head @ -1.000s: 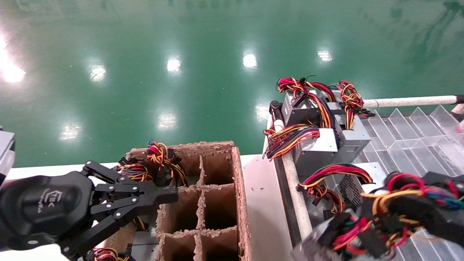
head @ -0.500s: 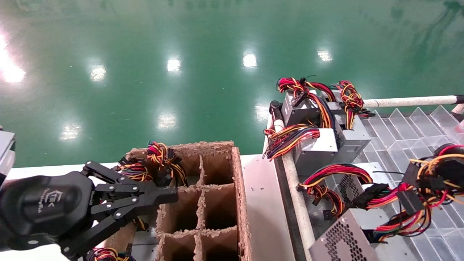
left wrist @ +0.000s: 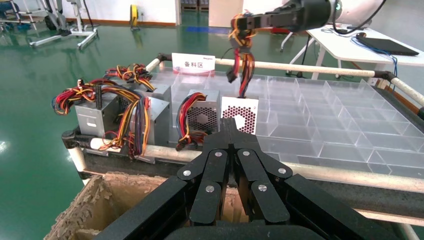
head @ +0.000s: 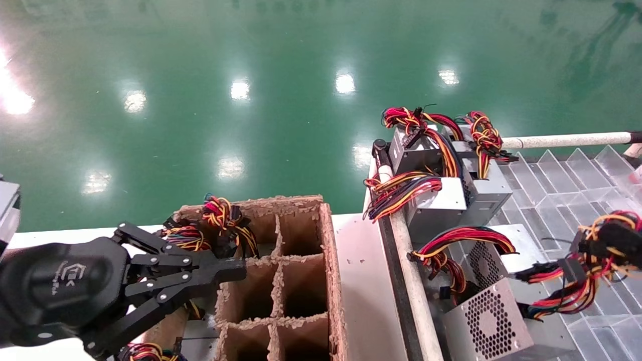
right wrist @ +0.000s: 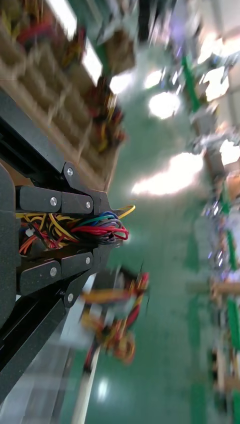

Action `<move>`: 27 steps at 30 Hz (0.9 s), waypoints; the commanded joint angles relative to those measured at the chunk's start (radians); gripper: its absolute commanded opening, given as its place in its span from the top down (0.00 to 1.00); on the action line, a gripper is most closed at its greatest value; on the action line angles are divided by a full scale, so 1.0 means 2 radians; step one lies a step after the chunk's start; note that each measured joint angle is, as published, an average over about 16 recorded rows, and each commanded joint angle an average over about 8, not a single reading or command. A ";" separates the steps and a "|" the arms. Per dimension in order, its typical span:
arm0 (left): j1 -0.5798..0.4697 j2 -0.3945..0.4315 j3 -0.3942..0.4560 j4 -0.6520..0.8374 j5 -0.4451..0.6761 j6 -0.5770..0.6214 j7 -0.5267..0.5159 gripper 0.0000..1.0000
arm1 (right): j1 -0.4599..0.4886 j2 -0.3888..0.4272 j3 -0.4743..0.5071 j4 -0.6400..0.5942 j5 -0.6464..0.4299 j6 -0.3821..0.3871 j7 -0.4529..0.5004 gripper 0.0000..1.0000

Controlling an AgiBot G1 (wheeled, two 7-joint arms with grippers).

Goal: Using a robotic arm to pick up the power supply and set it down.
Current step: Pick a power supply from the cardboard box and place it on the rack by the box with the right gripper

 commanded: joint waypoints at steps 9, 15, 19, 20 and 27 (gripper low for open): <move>0.000 0.000 0.000 0.000 0.000 0.000 0.000 1.00 | -0.026 0.052 0.087 0.017 -0.008 0.092 0.012 1.00; 0.000 0.000 0.000 0.000 0.000 0.000 0.000 1.00 | -0.120 0.087 0.227 0.016 -0.041 0.128 0.042 1.00; 0.000 0.000 0.000 0.000 0.000 0.000 0.000 1.00 | -0.208 0.121 0.309 0.014 -0.023 0.148 0.032 1.00; 0.000 0.000 0.000 0.000 0.000 0.000 0.000 1.00 | -0.228 0.129 0.326 0.013 -0.015 0.151 0.027 1.00; 0.000 0.000 0.000 0.000 0.000 0.000 0.000 1.00 | -0.323 0.179 0.408 0.008 0.025 0.154 -0.015 1.00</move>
